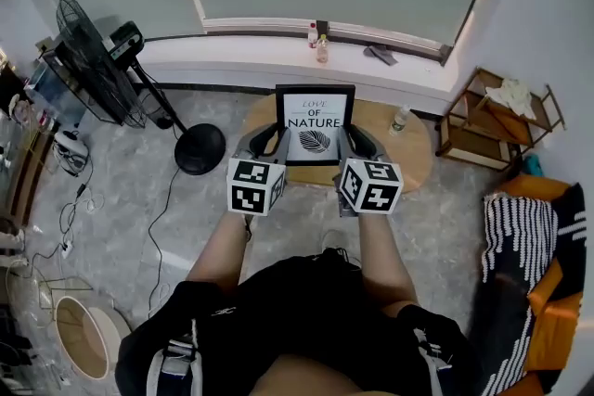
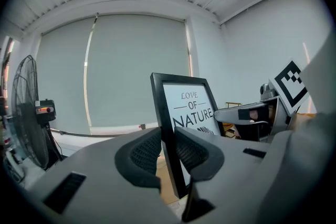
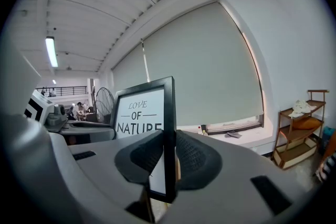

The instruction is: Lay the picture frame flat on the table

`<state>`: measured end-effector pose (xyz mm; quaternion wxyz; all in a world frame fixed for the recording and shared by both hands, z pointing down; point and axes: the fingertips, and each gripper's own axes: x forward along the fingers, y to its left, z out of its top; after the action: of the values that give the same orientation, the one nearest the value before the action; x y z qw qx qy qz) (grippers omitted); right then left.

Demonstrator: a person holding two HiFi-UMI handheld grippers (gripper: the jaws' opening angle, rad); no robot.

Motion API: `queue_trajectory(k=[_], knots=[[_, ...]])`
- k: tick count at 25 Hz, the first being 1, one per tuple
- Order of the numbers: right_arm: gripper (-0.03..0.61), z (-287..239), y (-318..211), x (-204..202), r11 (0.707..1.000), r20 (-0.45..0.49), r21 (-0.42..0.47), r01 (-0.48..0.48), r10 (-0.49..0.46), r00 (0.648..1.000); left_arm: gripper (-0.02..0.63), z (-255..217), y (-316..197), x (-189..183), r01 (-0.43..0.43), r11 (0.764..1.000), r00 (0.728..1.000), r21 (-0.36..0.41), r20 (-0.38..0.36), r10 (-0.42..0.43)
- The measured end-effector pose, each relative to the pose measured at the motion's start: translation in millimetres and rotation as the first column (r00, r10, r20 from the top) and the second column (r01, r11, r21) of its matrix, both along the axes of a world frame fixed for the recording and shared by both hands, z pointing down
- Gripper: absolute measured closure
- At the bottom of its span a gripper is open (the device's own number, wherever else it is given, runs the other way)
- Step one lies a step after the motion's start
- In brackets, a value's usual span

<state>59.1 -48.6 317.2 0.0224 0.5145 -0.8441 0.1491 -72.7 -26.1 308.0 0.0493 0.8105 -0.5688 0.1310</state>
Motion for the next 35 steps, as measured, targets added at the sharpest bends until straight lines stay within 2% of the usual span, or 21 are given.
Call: queue_trajectory(k=[8,17,27,35], knots=[[0.489,8.4,-118.7,46.4,0.998,0.030,-0.049,0.048,-0.046,0.998,0.522,3.9,-116.6,47.5,0.031,0.999,0.999,-0.037,0.037,-0.029],[0.489,25.9,-211.6,82.7,0.993,0.015,-0.090,0.070,-0.069,0.998,0.520,23.9,-207.1,84.3,0.054,0.994,0.998,-0.097,0.029,-0.052],[0.488,45.2,-266.2,94.5,0.989,0.021,-0.141,0.051,-0.049,0.999,0.518,44.0,-263.9,95.4,0.029,0.990,0.999,-0.137,0.023,-0.026],[0.488,62.8,-293.4,87.5,0.984,0.005,-0.172,-0.043,0.044,0.999,0.518,60.4,-300.8,87.0,-0.072,0.986,0.997,-0.149,0.004,0.073]])
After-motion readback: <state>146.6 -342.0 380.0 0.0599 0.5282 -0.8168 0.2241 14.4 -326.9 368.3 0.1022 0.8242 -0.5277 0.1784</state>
